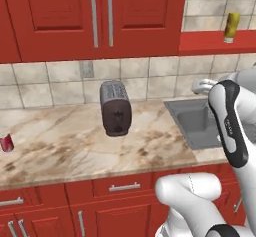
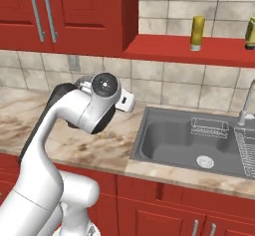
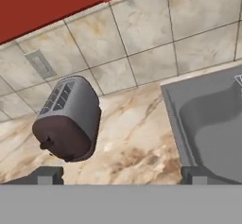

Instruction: There are various items on the counter. Only move the condiments/shakers into the cabinet.

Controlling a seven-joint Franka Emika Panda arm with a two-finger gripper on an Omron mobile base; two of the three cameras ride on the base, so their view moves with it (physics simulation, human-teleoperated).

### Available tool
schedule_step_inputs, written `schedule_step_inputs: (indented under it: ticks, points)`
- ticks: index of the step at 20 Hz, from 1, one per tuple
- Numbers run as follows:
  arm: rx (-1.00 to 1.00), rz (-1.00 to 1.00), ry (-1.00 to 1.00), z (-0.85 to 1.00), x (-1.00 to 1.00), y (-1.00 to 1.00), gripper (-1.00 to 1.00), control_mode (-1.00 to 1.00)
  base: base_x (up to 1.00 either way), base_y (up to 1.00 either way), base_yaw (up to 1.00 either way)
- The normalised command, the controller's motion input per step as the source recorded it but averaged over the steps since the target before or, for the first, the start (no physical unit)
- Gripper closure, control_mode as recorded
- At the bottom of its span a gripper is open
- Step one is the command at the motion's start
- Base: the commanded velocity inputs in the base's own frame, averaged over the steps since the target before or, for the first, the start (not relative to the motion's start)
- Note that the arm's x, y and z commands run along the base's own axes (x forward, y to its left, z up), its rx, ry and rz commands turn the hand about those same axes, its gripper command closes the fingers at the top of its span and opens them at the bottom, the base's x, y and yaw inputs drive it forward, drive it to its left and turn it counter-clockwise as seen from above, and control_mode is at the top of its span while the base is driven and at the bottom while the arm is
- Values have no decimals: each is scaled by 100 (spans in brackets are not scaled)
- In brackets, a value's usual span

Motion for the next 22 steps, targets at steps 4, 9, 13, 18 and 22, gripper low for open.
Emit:
schedule_step_inputs:
  ticks: [4,9,13,18,22]
  points:
    - [0,0,0,0,0,0,-100,100,2,100,7]
    - [0,0,0,0,0,0,-100,100,10,100,7]
    - [0,0,0,0,0,0,-100,100,26,100,4]
    - [0,0,0,0,0,0,-100,100,44,100,0]
    - [0,0,0,0,0,0,-100,100,59,100,0]
